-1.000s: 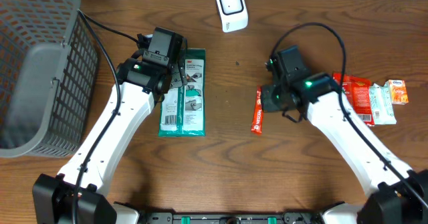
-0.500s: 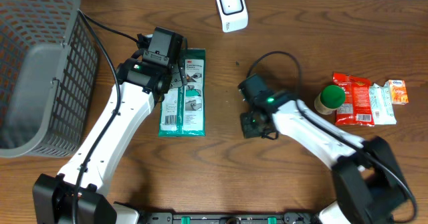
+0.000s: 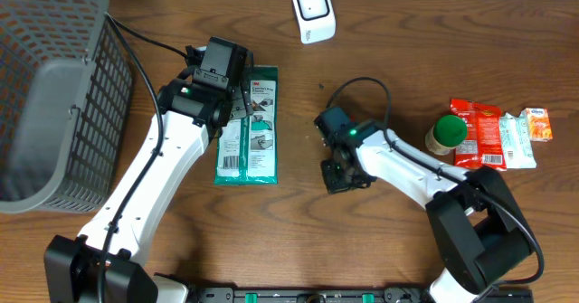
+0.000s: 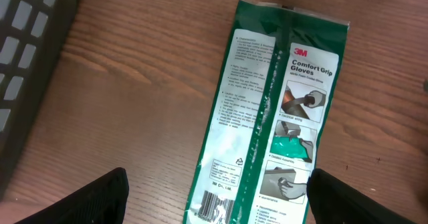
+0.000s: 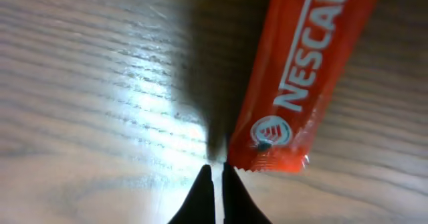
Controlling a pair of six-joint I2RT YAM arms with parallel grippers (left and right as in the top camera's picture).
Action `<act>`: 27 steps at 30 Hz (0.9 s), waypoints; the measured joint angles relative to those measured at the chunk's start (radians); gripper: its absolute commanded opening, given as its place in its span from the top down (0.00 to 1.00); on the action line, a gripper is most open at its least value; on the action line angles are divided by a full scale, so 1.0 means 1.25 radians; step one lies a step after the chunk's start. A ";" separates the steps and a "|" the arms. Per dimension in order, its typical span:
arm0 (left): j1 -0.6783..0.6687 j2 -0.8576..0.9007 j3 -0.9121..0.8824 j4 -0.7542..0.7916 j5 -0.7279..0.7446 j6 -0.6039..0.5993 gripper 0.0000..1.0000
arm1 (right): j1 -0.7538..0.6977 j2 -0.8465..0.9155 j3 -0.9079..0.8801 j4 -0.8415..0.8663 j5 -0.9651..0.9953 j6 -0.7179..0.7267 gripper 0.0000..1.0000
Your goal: Scan the item barcode
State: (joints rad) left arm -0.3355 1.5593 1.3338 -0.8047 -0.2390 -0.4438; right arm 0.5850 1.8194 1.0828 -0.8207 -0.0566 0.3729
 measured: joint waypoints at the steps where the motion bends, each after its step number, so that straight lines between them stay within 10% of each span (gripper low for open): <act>1: 0.000 0.000 0.000 0.000 0.000 0.000 0.15 | -0.008 -0.008 0.018 -0.017 -0.003 -0.006 0.91; 11: 0.000 0.000 0.000 0.000 0.000 0.000 0.15 | -0.074 -0.150 0.088 -0.014 0.010 -0.022 0.59; 27: 0.000 0.000 0.000 0.000 0.000 0.000 0.15 | -0.079 0.051 0.087 0.050 0.079 -0.023 0.67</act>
State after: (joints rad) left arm -0.3355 1.5593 1.3338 -0.8043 -0.2390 -0.4438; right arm 0.4866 1.8828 1.1919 -0.7578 0.0422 0.3439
